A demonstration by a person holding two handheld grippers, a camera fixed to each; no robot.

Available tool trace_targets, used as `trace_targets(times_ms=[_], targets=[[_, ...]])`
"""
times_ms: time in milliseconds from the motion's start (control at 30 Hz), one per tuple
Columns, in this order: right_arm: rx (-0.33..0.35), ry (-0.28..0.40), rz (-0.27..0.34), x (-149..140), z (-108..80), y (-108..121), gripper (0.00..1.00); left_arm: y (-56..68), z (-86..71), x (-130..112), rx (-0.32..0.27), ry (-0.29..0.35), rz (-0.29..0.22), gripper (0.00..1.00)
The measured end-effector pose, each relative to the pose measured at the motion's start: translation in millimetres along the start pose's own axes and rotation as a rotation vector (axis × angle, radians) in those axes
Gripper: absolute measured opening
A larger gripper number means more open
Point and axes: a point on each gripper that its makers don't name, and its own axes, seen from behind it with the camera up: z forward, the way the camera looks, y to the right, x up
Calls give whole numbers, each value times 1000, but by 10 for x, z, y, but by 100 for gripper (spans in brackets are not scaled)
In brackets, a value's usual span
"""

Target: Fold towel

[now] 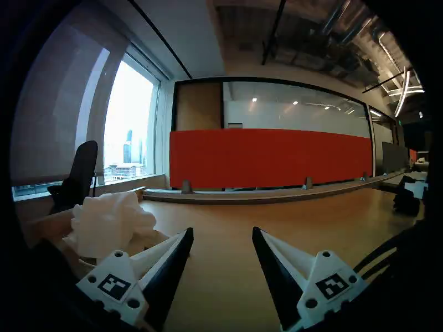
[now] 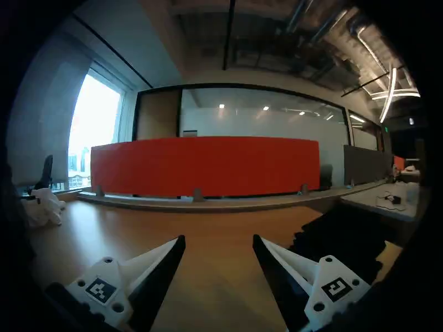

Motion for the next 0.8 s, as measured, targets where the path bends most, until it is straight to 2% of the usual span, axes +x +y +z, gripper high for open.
trace_targets(times_ms=[200, 500, 800], targets=[[5, 4, 3, 34, -15, -54, 94, 1, -1, 1, 0, 0, 0, 78], [13, -1, -31, -13, 19, -135, 94, -1, -1, 2, 0, 0, 0, 78], [14, 1, -16, -49, -1, -98, 94, 1, 0, -3, 0, 0, 0, 78]])
